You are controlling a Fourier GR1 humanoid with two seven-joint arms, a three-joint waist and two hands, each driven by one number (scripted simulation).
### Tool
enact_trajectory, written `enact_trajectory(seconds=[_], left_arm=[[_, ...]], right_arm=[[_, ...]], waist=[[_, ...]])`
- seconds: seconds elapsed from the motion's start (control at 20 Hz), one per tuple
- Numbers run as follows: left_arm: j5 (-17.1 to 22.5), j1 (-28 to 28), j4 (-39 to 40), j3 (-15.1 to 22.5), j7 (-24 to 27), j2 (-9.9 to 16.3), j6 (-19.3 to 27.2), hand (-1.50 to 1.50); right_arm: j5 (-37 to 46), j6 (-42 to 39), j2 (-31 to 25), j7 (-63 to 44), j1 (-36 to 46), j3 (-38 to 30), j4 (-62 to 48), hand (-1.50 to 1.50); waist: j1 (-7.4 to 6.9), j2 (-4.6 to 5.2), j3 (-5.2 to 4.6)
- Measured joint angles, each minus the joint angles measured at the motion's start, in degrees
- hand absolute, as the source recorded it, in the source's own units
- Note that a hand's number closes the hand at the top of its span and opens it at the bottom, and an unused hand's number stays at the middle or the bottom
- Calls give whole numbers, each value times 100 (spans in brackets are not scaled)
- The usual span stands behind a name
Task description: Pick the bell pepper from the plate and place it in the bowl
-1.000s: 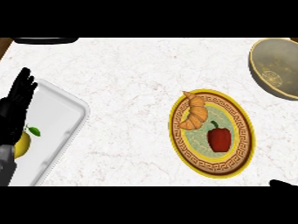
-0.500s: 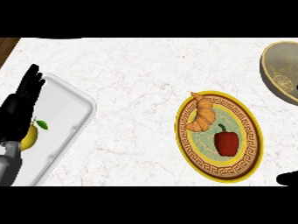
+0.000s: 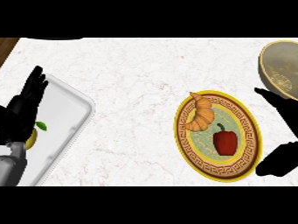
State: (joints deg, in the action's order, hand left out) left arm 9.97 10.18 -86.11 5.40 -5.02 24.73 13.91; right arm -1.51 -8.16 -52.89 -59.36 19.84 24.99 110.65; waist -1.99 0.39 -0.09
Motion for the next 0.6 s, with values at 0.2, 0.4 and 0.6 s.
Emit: enact_trajectory(seconds=[0.2, 0.4, 0.6], left_arm=[[-23, 55, 33, -77, -40, 4, -30, 0], [-23, -23, 31, -150, -18, -13, -104, 0], [-29, -108, -12, -290, -24, 16, -173, 0]], right_arm=[[-250, -284, 289, -101, 332, 312, -479, -150], [-98, -471, 523, -41, 564, 579, -1004, -150], [604, -505, 722, 83, 627, 842, -1202, -150]], waist=[[38, -9, 1], [72, -18, 4], [117, -32, 6]])
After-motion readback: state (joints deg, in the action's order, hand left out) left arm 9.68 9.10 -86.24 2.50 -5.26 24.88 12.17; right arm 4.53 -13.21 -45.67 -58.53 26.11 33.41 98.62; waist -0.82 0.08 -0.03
